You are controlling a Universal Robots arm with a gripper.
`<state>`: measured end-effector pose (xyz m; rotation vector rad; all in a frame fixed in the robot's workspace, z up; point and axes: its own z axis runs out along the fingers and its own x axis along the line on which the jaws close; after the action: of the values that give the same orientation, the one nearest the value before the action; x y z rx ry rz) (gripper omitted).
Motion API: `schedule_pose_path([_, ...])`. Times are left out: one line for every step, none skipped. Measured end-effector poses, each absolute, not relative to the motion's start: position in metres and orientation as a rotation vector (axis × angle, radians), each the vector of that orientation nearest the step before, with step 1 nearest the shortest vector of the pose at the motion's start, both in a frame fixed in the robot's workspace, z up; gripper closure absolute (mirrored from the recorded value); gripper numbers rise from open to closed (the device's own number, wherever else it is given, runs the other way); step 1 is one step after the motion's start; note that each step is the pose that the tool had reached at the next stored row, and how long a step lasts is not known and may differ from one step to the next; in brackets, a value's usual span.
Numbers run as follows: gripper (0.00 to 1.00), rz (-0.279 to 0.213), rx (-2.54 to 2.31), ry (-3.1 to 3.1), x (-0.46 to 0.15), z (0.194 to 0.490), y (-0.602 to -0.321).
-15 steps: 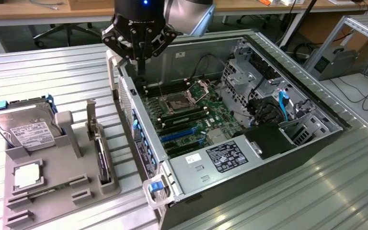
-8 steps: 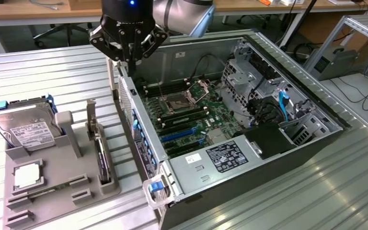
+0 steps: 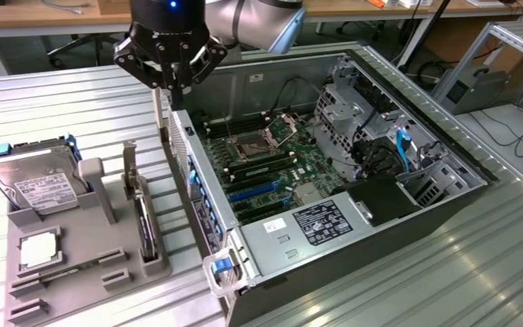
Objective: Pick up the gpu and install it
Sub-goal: 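Reach for the gpu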
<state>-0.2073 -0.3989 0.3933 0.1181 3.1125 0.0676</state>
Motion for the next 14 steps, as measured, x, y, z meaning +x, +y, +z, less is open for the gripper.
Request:
schedule_pose_path([0.89, 0.068, 0.118, 3.113, -0.2088, 0.3933, -0.3989])
schedule_pose_path([0.89, 0.068, 0.118, 3.113, -0.2093, 0.3933, -0.3989])
schedule_pose_path([0.89, 0.068, 0.118, 3.112, -0.2093, 0.3933, -0.3989])
schedule_pose_path([0.89, 0.068, 0.118, 3.113, -0.2093, 0.3933, -0.3989])
schedule_pose_path([0.89, 0.068, 0.118, 3.112, -0.2094, 0.3933, -0.3989])
schedule_pose_path([0.89, 0.068, 0.118, 3.112, -0.2095, 0.3933, -0.3989])
schedule_pose_path([0.89, 0.068, 0.118, 3.113, -0.2094, 0.3933, -0.3989])
schedule_pose_path([0.89, 0.068, 0.118, 3.112, -0.2094, 0.3933, -0.3989])
schedule_pose_path([0.89, 0.068, 0.118, 3.113, -0.2094, 0.3933, -0.3989])
schedule_pose_path([0.89, 0.068, 0.118, 3.113, -0.2095, 0.3933, -0.3989])
schedule_pose_path([0.89, 0.068, 0.118, 3.112, -0.2095, 0.3933, -0.3989])
schedule_pose_path([0.89, 0.068, 0.118, 3.112, -0.2095, 0.3933, -0.3989])
schedule_pose_path([0.89, 0.068, 0.118, 3.112, -0.2094, 0.3933, -0.3989])
schedule_pose_path([0.89, 0.068, 0.118, 3.112, -0.2095, 0.3933, -0.3989])
